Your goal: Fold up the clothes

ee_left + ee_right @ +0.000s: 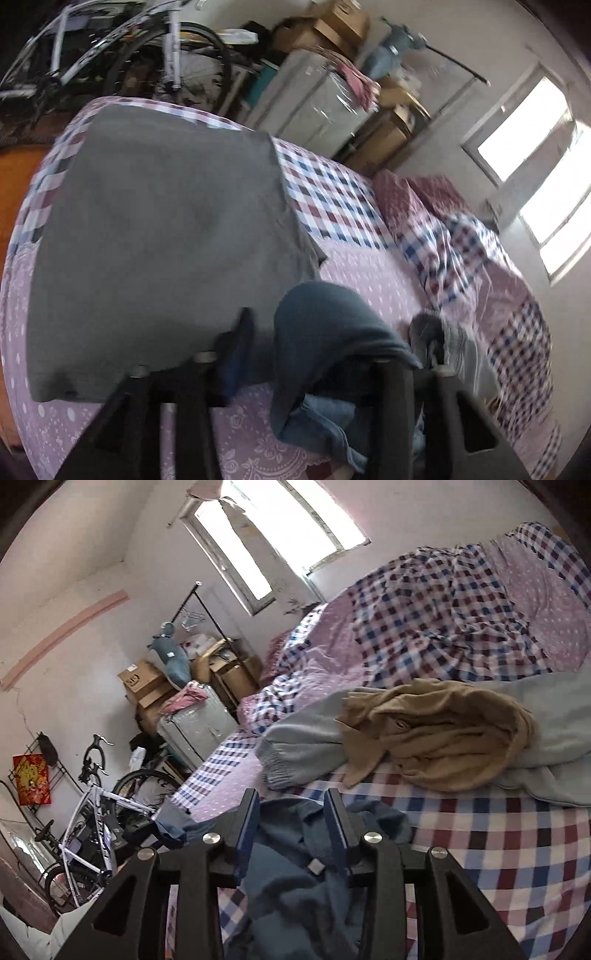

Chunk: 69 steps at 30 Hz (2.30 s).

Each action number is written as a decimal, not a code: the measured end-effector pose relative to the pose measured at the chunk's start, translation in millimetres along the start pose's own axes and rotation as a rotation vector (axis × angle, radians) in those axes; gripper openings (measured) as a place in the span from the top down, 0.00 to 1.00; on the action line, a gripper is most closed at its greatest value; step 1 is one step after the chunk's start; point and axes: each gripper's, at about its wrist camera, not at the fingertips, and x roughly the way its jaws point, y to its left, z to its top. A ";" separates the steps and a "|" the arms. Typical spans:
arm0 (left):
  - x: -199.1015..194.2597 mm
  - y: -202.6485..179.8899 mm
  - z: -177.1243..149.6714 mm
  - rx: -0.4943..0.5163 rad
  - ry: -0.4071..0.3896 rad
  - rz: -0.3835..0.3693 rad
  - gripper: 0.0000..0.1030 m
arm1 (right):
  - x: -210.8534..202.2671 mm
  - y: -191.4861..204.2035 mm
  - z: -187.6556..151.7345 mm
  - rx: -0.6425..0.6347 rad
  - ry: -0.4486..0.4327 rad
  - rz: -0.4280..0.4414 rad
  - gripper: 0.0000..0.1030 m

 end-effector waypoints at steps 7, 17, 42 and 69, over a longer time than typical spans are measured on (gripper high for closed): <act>-14.1 2.0 7.0 -0.015 -0.043 0.018 0.23 | 36.1 -10.1 -27.3 -0.095 0.232 -0.036 0.58; -65.4 -13.4 11.6 0.097 -0.272 0.046 0.18 | 71.6 -56.9 -58.0 0.054 0.375 -0.056 0.58; -42.9 -42.4 -4.4 0.179 -0.089 -0.176 0.18 | -22.8 -73.4 -15.7 0.147 -0.120 -0.352 0.97; -72.6 45.4 39.4 -0.114 -0.346 0.170 0.18 | -21.1 -111.1 -28.8 0.235 0.007 -0.484 0.59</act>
